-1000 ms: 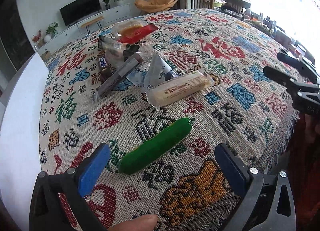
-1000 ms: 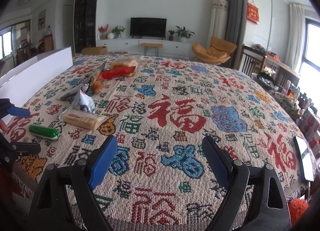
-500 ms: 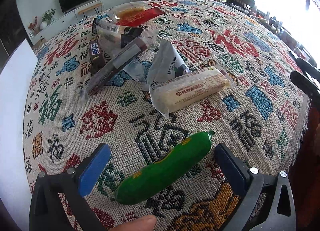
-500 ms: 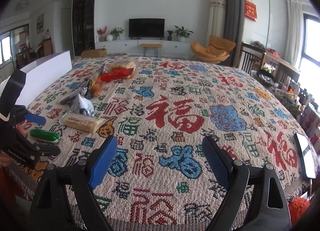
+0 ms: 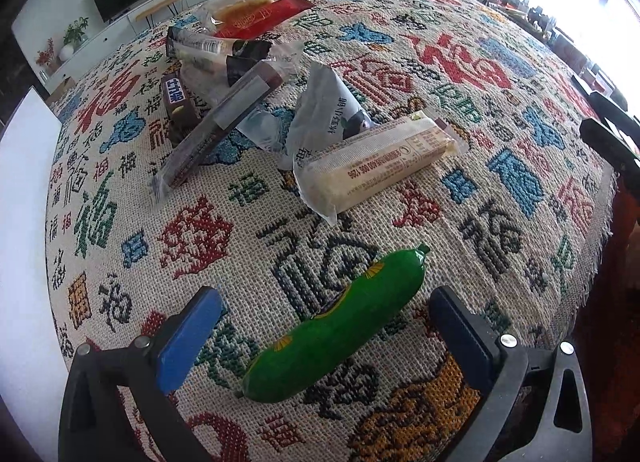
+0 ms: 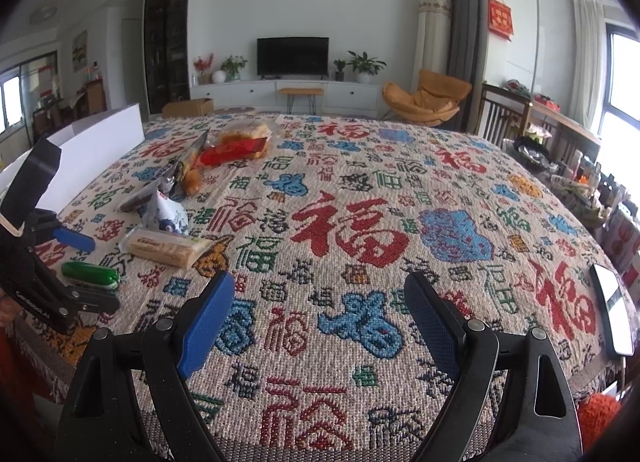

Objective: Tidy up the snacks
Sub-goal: 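Grasp the green cucumber snack with the left gripper while the right gripper approaches the cream wafer bar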

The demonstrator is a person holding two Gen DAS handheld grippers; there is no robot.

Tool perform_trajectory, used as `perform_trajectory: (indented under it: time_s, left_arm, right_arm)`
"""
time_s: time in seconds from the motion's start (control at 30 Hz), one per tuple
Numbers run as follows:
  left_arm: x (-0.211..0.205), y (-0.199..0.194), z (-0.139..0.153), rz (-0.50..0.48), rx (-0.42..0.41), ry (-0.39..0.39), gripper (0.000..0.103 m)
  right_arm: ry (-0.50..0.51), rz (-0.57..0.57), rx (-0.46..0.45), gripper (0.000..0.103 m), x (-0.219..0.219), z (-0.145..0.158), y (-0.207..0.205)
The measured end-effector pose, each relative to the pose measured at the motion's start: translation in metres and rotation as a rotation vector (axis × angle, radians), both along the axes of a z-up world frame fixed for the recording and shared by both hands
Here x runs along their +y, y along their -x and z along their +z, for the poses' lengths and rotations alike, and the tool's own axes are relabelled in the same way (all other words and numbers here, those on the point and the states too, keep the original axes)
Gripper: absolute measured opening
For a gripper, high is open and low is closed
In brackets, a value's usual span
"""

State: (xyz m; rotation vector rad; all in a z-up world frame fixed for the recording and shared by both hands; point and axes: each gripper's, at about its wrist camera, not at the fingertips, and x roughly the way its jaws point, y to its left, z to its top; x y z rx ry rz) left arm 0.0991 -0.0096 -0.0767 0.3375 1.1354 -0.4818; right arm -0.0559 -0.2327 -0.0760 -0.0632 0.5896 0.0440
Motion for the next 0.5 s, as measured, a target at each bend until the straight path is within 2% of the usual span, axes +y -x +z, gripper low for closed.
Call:
perform_trajectory:
  time_s: [0.07, 0.1, 0.13, 0.2, 0.23, 0.5]
  left_arm:
    - [-0.001, 0.006, 0.003, -0.027, -0.023, -0.008, 0.092]
    - [-0.002, 0.009, 0.006, -0.043, -0.016, 0.013, 0.077]
    - [-0.001, 0.012, 0.008, -0.044, -0.008, 0.033, 0.067]
    - [0.000, 0.014, 0.013, -0.024, -0.035, 0.006, 0.029]
    - [0.001, 0.015, 0.014, -0.006, -0.049, -0.013, 0.023]
    - [0.060, 0.015, 0.014, 0.283, -0.064, 0.086, 0.023]
  right_arm:
    - [-0.001, -0.004, -0.005, 0.089, -0.001, 0.001, 0.001]
    - [-0.003, -0.006, -0.006, 0.089, -0.002, 0.001, 0.001]
    - [-0.007, -0.008, -0.004, 0.089, -0.003, 0.001, 0.000]
    - [-0.013, -0.010, 0.001, 0.089, -0.003, 0.001, -0.001]
    - [-0.013, -0.010, 0.003, 0.089, -0.003, 0.001, -0.001]
    - [0.009, 0.001, 0.009, 0.089, -0.002, 0.001, -0.001]
